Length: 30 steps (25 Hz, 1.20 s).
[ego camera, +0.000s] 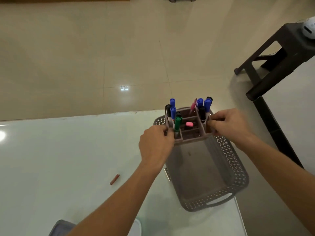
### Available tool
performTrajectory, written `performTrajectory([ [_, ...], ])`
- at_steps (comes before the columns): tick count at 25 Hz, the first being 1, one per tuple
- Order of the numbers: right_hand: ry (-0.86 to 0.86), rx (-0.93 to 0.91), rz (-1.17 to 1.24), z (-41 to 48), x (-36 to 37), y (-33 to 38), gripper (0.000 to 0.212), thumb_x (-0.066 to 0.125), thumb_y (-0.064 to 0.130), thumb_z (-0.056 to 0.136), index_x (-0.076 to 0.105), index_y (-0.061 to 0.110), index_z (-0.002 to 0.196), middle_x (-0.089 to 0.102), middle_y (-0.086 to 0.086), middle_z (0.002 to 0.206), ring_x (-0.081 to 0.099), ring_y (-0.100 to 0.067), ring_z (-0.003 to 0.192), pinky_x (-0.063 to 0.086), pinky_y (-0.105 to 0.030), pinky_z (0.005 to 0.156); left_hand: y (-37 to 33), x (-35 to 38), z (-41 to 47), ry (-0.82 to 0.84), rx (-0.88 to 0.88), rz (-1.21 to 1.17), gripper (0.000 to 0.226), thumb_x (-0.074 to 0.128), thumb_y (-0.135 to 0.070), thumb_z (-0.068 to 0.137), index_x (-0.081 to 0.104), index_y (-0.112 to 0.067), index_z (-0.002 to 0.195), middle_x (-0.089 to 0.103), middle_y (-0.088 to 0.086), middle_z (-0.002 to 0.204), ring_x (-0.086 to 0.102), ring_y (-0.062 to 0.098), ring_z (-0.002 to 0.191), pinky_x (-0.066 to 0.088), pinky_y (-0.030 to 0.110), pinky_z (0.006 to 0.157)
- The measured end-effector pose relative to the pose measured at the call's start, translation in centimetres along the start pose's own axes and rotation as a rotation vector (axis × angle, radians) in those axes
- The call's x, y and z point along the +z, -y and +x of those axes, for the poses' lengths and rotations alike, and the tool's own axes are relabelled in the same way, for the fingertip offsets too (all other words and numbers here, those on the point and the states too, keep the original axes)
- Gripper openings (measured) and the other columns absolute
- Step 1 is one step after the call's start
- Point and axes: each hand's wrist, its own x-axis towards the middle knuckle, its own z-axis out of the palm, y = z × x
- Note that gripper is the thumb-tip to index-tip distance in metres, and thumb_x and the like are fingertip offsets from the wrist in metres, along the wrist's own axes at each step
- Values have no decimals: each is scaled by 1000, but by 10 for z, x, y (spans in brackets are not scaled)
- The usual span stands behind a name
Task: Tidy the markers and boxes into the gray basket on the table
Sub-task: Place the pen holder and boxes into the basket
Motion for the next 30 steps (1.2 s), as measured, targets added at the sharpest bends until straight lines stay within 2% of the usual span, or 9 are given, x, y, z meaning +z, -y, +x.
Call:
performTrajectory([
  [4,59,-11,38,20,27,-27,14,71,10,87,81,20,91,75,1,72,74,-12,62,63,-31,68,14,32,7,-16,-37,40,30,53,-44,95,77,-27,91,70,-6,72,64,16,63,56,32,60],
  [12,81,-51,86,46,73,-44,17,71,14,90,80,18,103,76,2,79,74,-15,70,63,-40,77,30,48,18,-77,-112,34,26,56,-40,98,78,-25,98,71,-7,76,54,6,55,33,17,49],
  [21,41,-120,40,49,74,-39,20,70,19,93,78,19,111,76,2,91,72,-17,83,60,-41,89,28,53,17,-108,-123,12,26,56,-41,98,75,-24,96,69,-6,73,58,8,59,46,22,54],
  [27,70,-111,42,44,72,-36,22,69,19,94,76,19,114,70,5,86,71,-18,84,60,-43,87,25,53,15,-88,-143,-1,26,53,-40,100,72,-23,93,62,-9,70,52,5,55,32,17,49],
  [30,41,-151,-78,39,65,-33,22,68,30,94,77,21,112,75,1,96,66,-15,84,54,-31,84,25,53,11,-101,-133,-29,34,46,-47,101,69,-23,91,61,-7,71,54,7,57,37,23,50],
])
